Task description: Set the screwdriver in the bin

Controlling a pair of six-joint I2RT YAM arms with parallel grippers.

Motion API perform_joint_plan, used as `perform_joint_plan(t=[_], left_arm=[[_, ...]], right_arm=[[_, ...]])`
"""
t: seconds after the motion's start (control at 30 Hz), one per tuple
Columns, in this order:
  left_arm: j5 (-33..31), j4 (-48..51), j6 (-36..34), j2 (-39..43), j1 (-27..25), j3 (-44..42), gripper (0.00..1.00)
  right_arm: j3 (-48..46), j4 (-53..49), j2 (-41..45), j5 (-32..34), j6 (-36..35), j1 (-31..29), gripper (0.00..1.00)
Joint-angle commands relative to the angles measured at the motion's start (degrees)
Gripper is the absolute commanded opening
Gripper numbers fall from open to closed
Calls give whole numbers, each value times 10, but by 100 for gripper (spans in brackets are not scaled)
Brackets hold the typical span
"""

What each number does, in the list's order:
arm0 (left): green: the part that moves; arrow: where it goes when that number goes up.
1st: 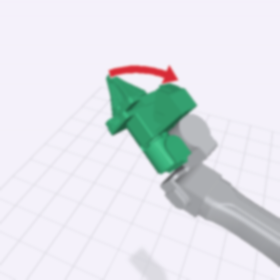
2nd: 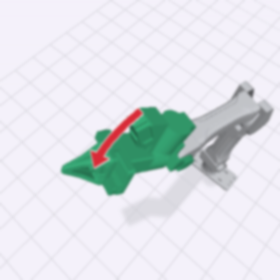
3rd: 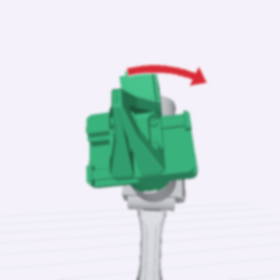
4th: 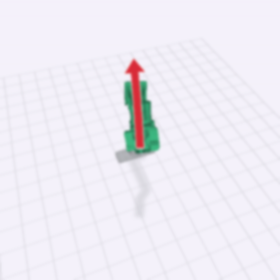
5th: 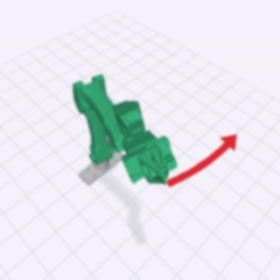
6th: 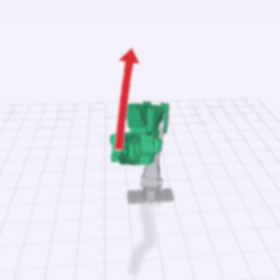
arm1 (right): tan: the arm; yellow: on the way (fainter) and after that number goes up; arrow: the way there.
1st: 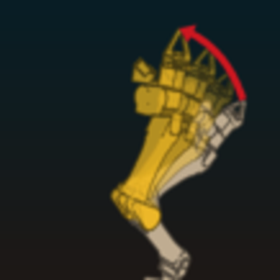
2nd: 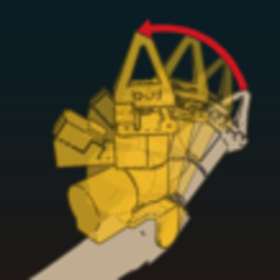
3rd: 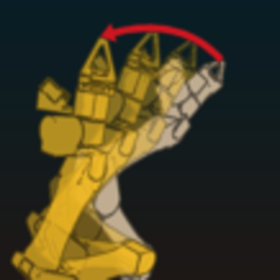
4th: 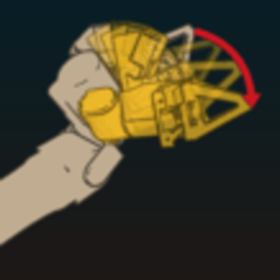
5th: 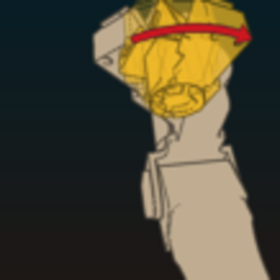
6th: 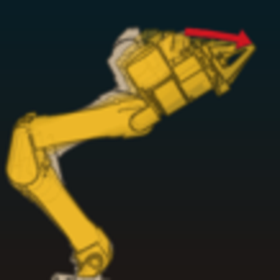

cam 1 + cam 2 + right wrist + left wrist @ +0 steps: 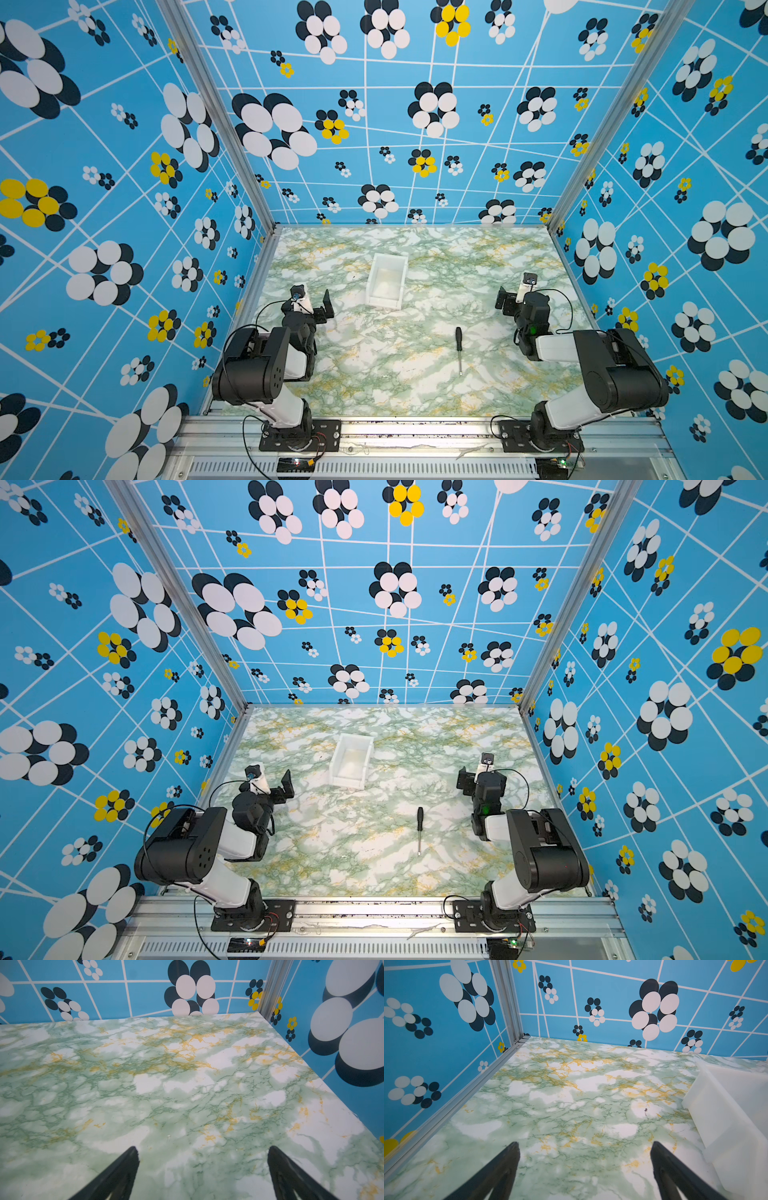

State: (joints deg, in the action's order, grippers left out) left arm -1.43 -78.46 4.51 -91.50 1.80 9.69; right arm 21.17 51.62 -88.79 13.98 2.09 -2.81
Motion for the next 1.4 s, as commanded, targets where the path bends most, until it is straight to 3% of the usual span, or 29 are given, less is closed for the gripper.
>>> perform_joint_plan(t=[0.0, 0.17, 0.3, 0.4, 0.53, 0.7, 0.83, 0.9, 1.03, 1.2, 1.37], left_arm=[[-22, -13, 3, -4, -2, -5, 99], [-4, 117, -1, 24, -2, 48, 99], [44, 152, -18, 36, 0, 64, 99], [65, 250, -26, 88, 0, 94, 99], [82, 476, -49, 156, 0, 171, 99], [92, 624, -109, 214, 0, 214, 99], [98, 744, -148, 265, -3, 252, 99], [115, 811, -159, 290, -3, 277, 99], [144, 940, -163, 299, -13, 349, 99], [104, 1074, -195, 275, -96, 439, 99], [100, 1170, -248, 251, -182, 486, 99]], right_arm=[[9, 0, 3, -10, -1, 4, 99], [9, -3, 4, -6, 0, 6, 99], [21, -44, 36, 34, 14, 6, 99], [54, -150, 85, 56, 21, 6, 99], [99, -275, 158, 110, 55, 5, 99], [217, -570, 220, 116, 199, 5, 99], [232, -673, 283, 33, 270, 5, 99], [184, -651, 343, -39, 271, 5, 99], [114, -664, 444, -78, 298, 5, 99], [92, -755, 475, -123, 316, -1, 99], [88, -817, 496, -131, 327, -30, 91]])
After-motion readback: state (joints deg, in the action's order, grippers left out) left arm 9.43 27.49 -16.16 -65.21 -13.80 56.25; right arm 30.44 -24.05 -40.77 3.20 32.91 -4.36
